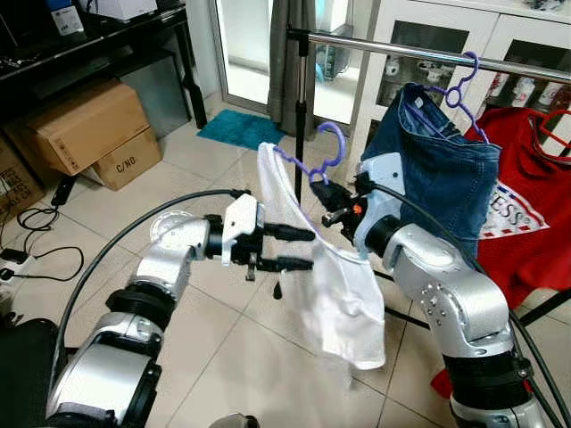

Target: Hang hanger

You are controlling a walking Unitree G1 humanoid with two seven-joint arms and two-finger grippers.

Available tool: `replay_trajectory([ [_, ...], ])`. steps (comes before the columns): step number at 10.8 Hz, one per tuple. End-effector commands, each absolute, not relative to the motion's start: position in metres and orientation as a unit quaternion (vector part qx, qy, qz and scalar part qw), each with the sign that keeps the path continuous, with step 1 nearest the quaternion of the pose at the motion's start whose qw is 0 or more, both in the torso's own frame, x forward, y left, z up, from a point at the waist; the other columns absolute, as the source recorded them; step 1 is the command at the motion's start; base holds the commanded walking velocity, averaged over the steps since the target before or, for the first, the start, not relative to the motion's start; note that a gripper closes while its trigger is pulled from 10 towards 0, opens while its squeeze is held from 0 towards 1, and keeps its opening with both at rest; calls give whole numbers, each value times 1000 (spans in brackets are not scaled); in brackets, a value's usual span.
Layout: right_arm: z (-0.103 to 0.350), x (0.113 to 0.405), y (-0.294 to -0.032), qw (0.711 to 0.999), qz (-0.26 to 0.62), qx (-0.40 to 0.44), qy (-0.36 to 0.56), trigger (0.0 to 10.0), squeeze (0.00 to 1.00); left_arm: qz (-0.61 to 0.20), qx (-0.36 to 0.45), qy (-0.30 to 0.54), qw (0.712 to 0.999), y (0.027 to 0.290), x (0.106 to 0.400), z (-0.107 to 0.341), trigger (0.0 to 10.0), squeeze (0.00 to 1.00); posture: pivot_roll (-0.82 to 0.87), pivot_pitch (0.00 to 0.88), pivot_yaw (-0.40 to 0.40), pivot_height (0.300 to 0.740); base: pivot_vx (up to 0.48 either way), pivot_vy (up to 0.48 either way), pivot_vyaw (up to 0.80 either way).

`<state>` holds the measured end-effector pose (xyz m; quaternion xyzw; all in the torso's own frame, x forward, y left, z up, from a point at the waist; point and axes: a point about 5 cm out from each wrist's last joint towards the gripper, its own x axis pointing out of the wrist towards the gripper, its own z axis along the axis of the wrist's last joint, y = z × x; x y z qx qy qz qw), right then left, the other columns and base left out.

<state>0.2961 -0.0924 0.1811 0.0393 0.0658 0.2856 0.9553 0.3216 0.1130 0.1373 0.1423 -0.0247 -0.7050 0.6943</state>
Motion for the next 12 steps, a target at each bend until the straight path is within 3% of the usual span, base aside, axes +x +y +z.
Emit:
replay_trajectory([
  [1,192,295,-88,952,299,34,48,10000,0,-712,163,-30,683,108,324,143,10000,1000,-196,0,83,740,0,0,0],
  [2,192,294,-88,952,302,33,48,10000,0,-696,192,-42,690,105,326,142,10000,1000,-199,0,85,740,0,0,0],
  [3,193,293,-87,950,308,31,48,10000,0,-685,205,-40,698,102,330,142,10000,702,-201,0,85,740,0,0,0],
  [4,194,292,-85,948,314,29,48,10000,0,-685,208,-33,697,100,331,141,10000,0,-203,0,85,740,0,0,0],
  [5,194,292,-85,947,316,29,48,10000,0,-686,208,-28,697,99,332,140,4275,0,-205,0,86,740,0,0,0],
  [6,194,291,-84,947,317,28,48,10000,0,-695,197,-21,691,95,331,138,0,0,-206,0,87,740,0,0,0],
  [12,194,289,-84,947,317,30,50,10000,0,-712,188,2,677,93,328,129,0,0,-211,0,91,740,0,0,0],
])
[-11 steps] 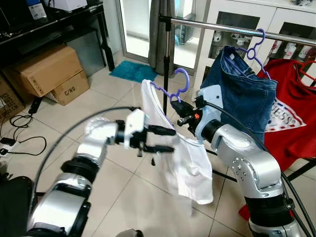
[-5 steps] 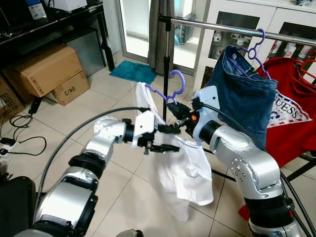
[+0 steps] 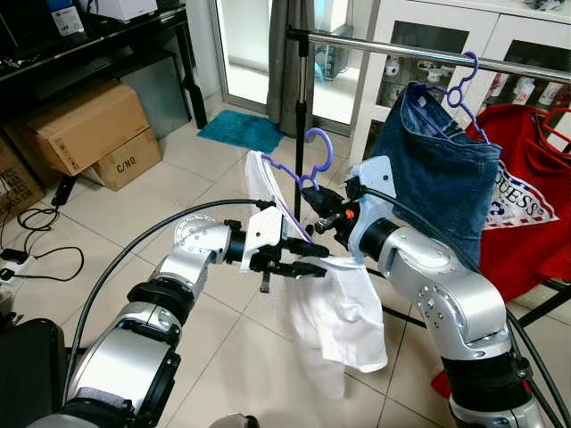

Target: Hang hanger

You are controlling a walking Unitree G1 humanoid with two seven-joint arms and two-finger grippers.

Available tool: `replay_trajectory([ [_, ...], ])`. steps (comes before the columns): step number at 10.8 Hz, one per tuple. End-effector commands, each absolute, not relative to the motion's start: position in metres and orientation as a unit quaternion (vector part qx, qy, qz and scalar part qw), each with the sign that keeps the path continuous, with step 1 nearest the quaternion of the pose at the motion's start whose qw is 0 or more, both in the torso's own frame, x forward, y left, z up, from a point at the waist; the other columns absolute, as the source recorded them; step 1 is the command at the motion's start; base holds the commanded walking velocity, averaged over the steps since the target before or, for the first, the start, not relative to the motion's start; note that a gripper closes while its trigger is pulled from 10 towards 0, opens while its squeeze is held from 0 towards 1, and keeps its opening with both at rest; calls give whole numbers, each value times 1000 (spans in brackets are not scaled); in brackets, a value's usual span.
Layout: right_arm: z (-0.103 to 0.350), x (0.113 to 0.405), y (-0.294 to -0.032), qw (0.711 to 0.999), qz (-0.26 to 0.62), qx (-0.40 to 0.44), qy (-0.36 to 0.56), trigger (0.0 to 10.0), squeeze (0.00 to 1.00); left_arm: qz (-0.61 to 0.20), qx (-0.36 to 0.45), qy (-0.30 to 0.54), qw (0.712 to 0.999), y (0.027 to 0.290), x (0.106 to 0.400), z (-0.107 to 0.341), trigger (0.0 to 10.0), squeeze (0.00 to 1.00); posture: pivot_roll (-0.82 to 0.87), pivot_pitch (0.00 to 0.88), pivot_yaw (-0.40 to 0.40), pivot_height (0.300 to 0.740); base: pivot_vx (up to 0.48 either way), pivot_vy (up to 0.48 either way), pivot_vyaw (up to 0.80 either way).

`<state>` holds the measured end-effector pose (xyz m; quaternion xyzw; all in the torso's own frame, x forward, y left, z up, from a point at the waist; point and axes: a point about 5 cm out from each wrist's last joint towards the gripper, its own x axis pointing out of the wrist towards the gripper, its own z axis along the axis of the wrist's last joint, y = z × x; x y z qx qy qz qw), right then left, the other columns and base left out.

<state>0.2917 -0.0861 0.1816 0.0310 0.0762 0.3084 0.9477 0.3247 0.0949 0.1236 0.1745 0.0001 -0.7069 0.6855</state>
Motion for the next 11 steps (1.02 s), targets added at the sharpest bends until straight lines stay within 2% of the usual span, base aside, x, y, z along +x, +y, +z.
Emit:
replay_trajectory([
  [1,195,289,-84,946,319,30,50,10000,0,-712,187,5,677,93,328,128,0,0,-211,0,91,740,0,0,0],
  [8,196,291,-85,948,313,30,49,10000,0,-716,188,-6,672,89,330,135,0,0,-211,0,94,740,0,0,0],
  [11,191,294,-86,951,302,31,58,10000,0,-731,182,-21,657,88,328,142,0,0,-211,0,94,740,0,0,0],
])
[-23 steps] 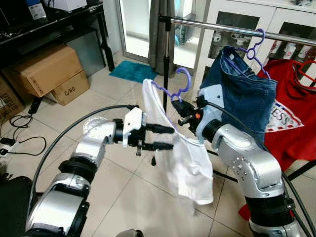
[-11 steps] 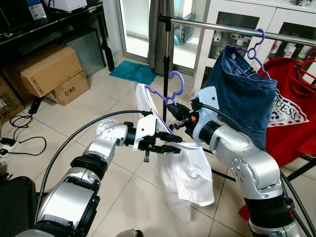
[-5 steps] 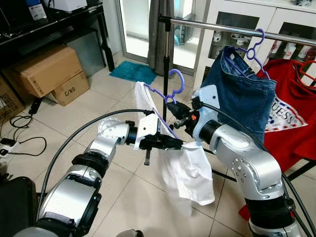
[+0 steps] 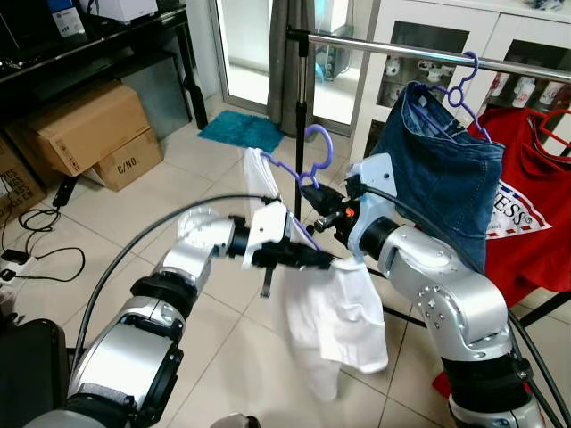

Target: Hang hanger

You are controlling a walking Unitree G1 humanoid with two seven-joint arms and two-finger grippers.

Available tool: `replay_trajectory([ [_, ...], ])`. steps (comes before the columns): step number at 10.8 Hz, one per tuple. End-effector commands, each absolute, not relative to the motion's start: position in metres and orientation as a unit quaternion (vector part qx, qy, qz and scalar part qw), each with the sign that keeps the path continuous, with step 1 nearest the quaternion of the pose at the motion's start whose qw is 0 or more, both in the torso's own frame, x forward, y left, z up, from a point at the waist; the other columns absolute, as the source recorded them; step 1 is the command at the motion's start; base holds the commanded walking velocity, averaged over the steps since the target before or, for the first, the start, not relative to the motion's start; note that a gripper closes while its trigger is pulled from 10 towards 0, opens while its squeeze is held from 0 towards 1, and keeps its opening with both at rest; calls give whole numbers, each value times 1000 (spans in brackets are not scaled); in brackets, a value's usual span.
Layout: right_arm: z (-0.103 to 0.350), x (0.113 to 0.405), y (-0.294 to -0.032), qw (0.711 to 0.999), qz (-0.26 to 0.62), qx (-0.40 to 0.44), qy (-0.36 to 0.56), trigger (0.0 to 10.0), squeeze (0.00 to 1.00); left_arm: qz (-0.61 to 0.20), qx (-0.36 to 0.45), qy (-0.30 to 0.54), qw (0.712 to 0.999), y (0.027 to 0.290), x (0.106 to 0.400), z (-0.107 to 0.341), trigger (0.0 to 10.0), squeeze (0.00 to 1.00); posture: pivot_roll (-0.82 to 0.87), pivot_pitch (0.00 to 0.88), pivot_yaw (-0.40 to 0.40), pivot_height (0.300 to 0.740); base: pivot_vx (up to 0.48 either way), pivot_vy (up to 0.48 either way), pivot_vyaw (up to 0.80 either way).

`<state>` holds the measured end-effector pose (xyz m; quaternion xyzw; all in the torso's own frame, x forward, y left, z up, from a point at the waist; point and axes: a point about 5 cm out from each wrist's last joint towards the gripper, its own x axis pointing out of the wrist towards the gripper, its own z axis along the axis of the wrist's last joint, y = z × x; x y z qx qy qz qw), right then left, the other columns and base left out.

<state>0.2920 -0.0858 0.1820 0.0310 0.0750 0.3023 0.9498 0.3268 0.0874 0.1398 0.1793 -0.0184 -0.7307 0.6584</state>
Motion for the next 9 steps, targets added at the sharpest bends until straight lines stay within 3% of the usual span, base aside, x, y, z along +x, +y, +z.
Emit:
replay_trajectory([
  [1,189,295,-87,953,296,30,62,10000,0,-736,182,-27,652,87,327,145,0,0,-204,0,89,740,0,0,0],
  [5,180,304,-87,961,265,13,79,10000,0,-744,181,-58,641,80,322,159,0,0,-193,0,81,740,0,0,0],
  [9,178,300,-74,954,287,12,83,10000,0,-723,175,-59,666,67,320,154,0,0,-193,0,78,740,0,0,0],
])
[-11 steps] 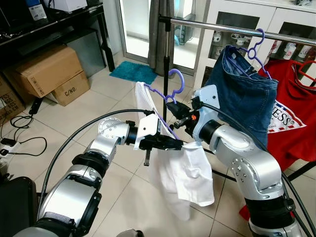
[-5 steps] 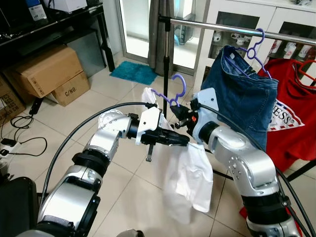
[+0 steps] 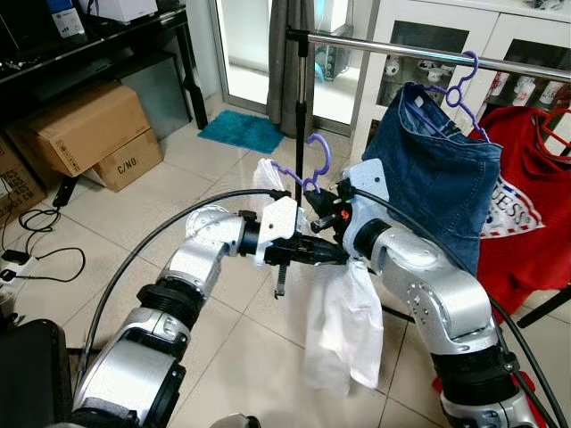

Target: Hang hanger

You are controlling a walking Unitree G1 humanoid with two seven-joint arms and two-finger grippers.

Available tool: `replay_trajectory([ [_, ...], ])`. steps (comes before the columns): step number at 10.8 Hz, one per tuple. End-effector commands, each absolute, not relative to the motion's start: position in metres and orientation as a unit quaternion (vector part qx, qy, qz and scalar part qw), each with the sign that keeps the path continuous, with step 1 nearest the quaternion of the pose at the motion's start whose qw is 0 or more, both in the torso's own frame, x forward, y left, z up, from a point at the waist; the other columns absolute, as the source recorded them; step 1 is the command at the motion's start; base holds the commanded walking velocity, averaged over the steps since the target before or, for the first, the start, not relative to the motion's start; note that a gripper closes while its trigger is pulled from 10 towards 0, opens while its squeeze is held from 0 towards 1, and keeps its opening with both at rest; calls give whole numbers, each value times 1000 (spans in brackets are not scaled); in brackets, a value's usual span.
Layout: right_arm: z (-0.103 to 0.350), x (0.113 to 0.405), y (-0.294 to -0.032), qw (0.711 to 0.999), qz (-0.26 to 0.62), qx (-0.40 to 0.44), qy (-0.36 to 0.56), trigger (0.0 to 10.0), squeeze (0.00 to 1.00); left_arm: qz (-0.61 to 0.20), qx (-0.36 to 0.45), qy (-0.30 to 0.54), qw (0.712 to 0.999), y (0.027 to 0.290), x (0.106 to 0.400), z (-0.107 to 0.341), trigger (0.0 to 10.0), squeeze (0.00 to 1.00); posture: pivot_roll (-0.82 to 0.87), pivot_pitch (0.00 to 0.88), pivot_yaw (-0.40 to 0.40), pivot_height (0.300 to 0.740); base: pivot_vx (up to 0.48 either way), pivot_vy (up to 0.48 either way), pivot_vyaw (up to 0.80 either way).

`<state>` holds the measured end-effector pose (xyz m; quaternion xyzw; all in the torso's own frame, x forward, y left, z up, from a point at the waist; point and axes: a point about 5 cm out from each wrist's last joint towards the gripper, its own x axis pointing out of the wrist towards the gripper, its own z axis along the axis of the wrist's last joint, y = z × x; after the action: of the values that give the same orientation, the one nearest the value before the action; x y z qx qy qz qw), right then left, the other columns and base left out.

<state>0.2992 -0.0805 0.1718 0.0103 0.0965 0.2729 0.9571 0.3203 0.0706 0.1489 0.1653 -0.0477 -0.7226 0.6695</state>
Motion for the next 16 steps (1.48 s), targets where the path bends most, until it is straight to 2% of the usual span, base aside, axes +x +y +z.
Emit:
replay_trajectory([
  [1,178,300,-74,955,286,13,83,10000,0,-720,160,-59,672,67,320,155,10000,0,-193,0,78,740,0,0,0],
  [2,178,301,-75,955,283,15,82,10000,0,-728,152,-52,667,70,318,155,10000,1000,-192,0,79,740,0,0,0],
  [5,176,303,-79,959,271,18,84,10000,0,-738,145,-44,657,79,313,156,10000,1000,-193,0,84,740,0,0,0],
  [6,174,303,-82,961,262,17,86,10000,0,-732,142,-49,664,82,312,158,10000,1000,-191,0,89,740,0,0,0],
  [7,171,304,-87,964,249,16,90,10000,0,-723,135,-53,675,86,312,160,10000,1000,-192,0,95,740,0,0,0],
  [8,157,307,-106,973,204,19,108,10000,0,-683,121,-61,718,101,311,161,10000,1000,-184,0,95,740,0,0,0],
  [9,151,308,-112,975,189,23,115,10000,0,-664,113,-60,737,108,311,159,10000,690,-180,0,94,740,0,0,0],
  [10,145,308,-119,978,172,33,115,10000,0,-636,101,-60,762,118,309,158,10000,0,-170,0,91,740,0,0,0],
  [11,137,308,-127,981,147,39,117,10000,0,-602,99,-46,791,128,306,155,10000,0,-165,0,92,740,0,0,0],
  [13,123,304,-143,987,95,47,120,10000,0,-491,85,4,867,160,299,142,10000,0,-148,0,94,740,0,0,0],
  [15,130,290,-145,989,101,76,78,10000,0,-351,125,26,928,185,290,129,10000,0,-120,0,72,740,0,0,0],
  [16,130,283,-146,991,103,62,66,10000,0,-302,118,12,946,186,290,132,10000,0,-115,0,63,740,0,0,0],
])
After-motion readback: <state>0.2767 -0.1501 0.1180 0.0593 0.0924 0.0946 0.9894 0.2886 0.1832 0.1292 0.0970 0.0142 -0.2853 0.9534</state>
